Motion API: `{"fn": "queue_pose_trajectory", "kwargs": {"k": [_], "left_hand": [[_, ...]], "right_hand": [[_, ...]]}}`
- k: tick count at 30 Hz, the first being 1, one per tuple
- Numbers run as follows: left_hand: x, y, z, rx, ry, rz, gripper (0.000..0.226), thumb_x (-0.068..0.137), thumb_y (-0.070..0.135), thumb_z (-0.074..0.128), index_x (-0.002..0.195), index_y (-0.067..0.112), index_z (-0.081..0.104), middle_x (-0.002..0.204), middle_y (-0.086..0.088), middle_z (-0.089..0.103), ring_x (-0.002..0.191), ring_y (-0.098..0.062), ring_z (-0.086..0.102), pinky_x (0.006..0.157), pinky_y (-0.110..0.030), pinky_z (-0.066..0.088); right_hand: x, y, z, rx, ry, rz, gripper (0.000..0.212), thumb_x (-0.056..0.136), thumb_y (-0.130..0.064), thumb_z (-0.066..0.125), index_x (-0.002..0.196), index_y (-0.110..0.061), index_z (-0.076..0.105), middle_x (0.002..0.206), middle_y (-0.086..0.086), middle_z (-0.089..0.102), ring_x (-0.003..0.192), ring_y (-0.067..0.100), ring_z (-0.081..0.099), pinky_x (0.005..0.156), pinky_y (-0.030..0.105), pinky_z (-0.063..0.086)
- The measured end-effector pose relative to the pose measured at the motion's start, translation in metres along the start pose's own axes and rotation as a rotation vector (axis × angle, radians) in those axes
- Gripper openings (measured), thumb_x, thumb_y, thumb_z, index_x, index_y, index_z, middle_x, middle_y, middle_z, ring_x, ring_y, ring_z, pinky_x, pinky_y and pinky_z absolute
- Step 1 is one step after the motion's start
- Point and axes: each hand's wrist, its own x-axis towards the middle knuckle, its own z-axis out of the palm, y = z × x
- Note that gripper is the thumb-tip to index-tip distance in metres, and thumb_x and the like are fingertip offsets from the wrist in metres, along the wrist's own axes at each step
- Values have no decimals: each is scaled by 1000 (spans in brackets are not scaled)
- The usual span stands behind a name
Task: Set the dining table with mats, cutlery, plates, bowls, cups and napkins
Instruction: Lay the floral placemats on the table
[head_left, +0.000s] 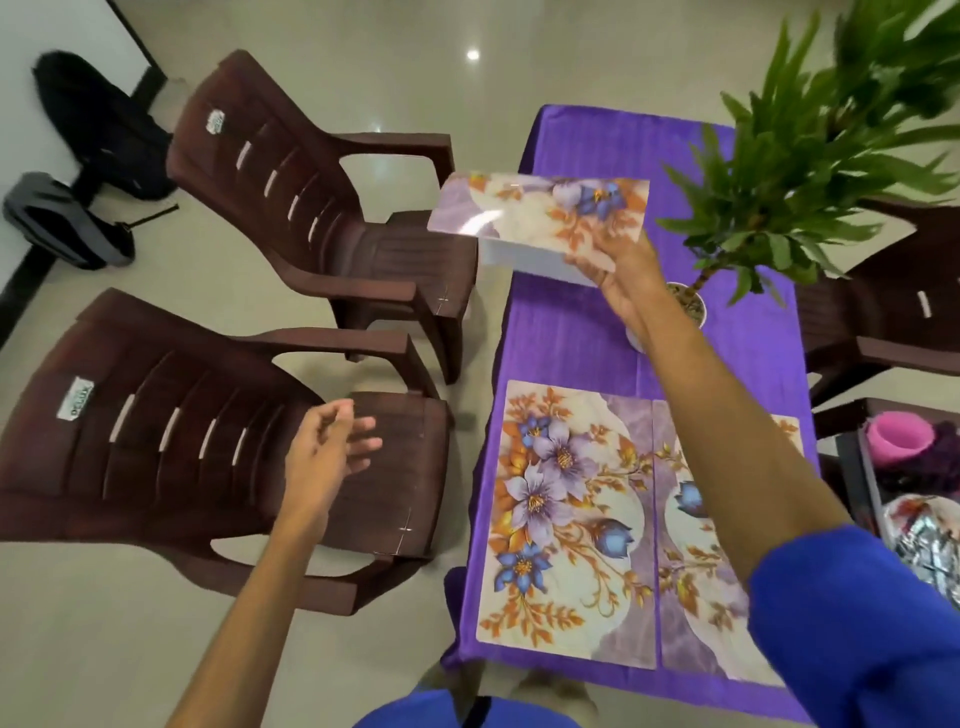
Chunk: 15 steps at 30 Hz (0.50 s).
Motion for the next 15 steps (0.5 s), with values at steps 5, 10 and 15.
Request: {"fn": "queue_pose_trajectory", "kwargs": {"k": [5,10,15], "left_hand": [[1,-25,-17,6,23,-84,25,105,41,57,125,27,64,111,-5,78,96,-26,78,85,-42,60],[4,-40,-18,17,5,-143,31,105,42,57,127,22,63,109,-5,79,96,-28,78,88,-45,60],[9,-50,0,57,-55,-185,27,107,39,55,125,21,65,109,-5,79,97,-29,77,89,-46,60]], "right_hand": [[48,10,-4,176,125,-7,46,96,-4,70,140,1,55,134,24,65,103,32,74,75,42,63],[74,53,-34,33,325,242,30,102,7,46,132,9,49,110,27,67,81,33,73,63,41,65],[68,116,-81,-218,425,464,20,102,1,40,115,8,54,121,28,65,77,33,71,64,39,64]]}}
